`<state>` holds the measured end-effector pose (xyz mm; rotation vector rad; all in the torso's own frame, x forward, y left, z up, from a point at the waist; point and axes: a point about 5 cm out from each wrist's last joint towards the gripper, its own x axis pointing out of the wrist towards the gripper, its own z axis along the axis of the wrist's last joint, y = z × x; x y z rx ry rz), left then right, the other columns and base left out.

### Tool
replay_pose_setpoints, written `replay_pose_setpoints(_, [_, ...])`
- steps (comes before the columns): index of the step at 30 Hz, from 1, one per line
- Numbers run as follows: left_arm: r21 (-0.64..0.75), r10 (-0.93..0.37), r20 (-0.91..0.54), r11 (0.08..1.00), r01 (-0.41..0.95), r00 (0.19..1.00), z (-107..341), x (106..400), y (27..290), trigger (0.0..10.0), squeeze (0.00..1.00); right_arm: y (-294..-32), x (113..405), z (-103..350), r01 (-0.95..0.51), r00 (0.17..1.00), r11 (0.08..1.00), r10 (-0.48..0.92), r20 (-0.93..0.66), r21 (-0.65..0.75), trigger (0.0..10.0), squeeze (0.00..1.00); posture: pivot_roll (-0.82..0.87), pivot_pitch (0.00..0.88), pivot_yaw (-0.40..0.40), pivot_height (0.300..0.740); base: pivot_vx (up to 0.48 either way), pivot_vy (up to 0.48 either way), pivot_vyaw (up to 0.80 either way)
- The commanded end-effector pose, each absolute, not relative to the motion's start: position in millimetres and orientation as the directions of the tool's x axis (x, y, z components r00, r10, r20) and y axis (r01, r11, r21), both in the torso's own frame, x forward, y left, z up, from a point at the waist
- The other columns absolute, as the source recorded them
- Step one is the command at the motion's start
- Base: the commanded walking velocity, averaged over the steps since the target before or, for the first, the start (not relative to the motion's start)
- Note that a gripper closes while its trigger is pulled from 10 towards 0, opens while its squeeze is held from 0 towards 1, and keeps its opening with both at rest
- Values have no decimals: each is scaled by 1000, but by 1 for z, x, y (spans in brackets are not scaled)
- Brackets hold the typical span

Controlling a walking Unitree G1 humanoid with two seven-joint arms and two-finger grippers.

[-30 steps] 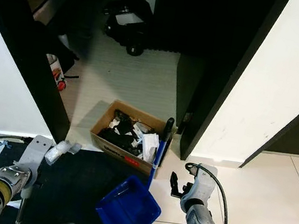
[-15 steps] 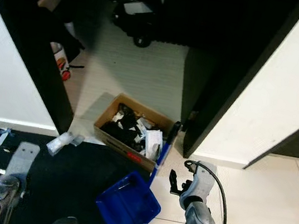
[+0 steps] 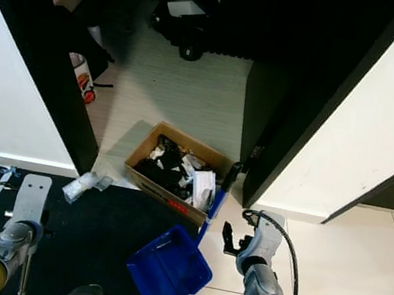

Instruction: Sweep floor

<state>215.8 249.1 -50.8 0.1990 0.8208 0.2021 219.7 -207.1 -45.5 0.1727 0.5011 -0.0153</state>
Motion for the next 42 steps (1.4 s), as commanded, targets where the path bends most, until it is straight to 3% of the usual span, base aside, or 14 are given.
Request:
replay_pose_setpoints(1, [247, 246, -682, 964, -100, 688, -49, 221, 244, 10000, 0, -207, 219, -47, 44, 870, 987, 37, -491, 153, 10000, 0, 22, 0, -25, 740, 0, 0, 0])
replay_pose_setpoints(11, [258, 215, -699, 965, -40, 682, -54, 216, 238, 10000, 0, -204, 221, -47, 37, 861, 990, 38, -507, 138, 10000, 0, 7, 0, -24, 740, 0, 0, 0])
replay_pose_setpoints(18, [236, 218, -700, 969, -68, 680, -56, 213, 236, 10000, 0, -202, 219, -49, 27, 854, 993, 38, -519, 118, 10000, 0, 0, 0, -16, 740, 0, 0, 0])
replay_pose_setpoints(25, [234, 186, -654, 971, -38, 733, -54, 214, 231, 10000, 0, -200, 216, -51, 24, 851, 995, 30, -524, 94, 10000, 0, -1, 12, -6, 740, 0, 0, 0])
replay_pose_setpoints(42, [240, 184, -634, 970, -35, 751, -54, 212, 229, 10000, 0, -201, 217, -52, 16, 836, 998, 17, -548, 55, 10000, 0, 2, 33, -24, 740, 0, 0, 0])
